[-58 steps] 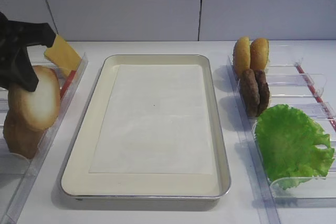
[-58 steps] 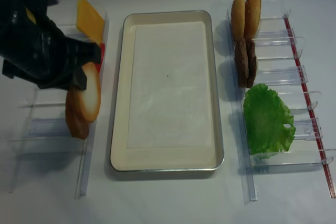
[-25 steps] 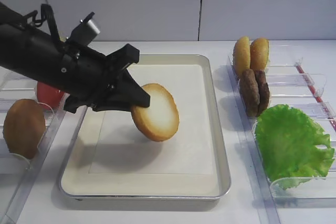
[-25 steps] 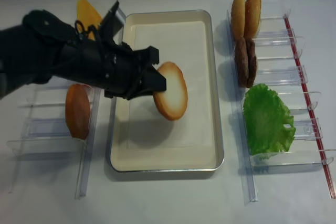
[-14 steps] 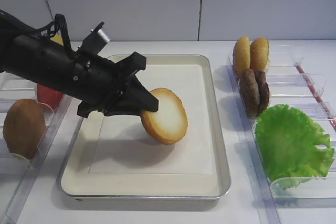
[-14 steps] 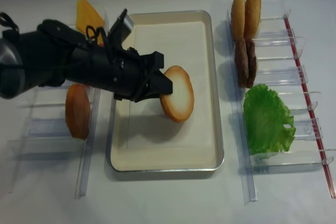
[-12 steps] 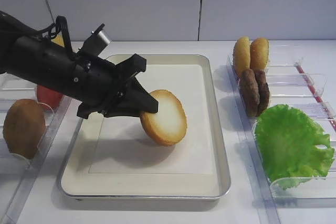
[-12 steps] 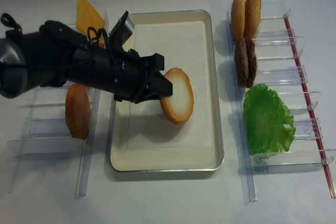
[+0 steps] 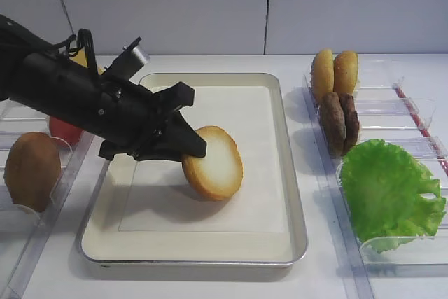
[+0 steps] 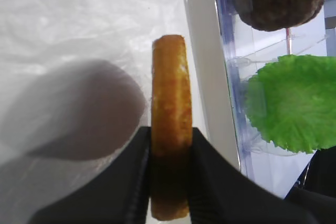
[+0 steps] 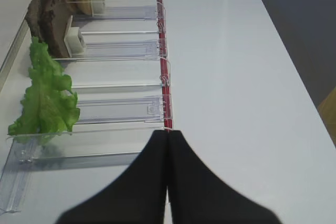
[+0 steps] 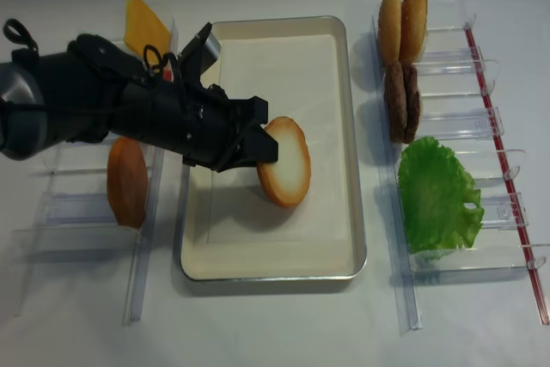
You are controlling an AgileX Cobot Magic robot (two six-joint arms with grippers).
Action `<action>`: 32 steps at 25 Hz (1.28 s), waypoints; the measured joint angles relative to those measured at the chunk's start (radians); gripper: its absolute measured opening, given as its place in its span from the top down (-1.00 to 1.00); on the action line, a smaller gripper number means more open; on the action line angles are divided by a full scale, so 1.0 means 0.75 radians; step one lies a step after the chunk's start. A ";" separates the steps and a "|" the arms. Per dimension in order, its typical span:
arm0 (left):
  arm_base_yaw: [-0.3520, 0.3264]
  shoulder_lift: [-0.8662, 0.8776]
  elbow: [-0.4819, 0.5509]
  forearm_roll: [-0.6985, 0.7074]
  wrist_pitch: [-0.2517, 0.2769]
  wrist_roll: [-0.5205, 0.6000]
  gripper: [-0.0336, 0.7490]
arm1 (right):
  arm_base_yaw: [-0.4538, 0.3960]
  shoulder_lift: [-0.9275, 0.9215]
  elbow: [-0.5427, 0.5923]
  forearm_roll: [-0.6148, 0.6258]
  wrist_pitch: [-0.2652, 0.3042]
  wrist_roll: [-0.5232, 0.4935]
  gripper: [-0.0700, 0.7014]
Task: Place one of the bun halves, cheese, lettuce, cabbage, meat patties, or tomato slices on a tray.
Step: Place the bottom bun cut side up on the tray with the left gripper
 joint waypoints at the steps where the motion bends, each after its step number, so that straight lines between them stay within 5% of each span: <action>1: -0.001 0.008 0.000 0.000 0.000 0.000 0.52 | 0.000 0.000 0.000 0.000 0.000 0.000 0.20; 22: -0.001 0.073 0.000 0.112 -0.005 -0.005 0.52 | 0.000 0.000 0.000 0.000 0.000 0.000 0.20; 32: -0.001 0.080 0.000 0.225 -0.019 0.000 -0.27 | 0.000 0.000 0.000 0.000 0.000 0.000 0.20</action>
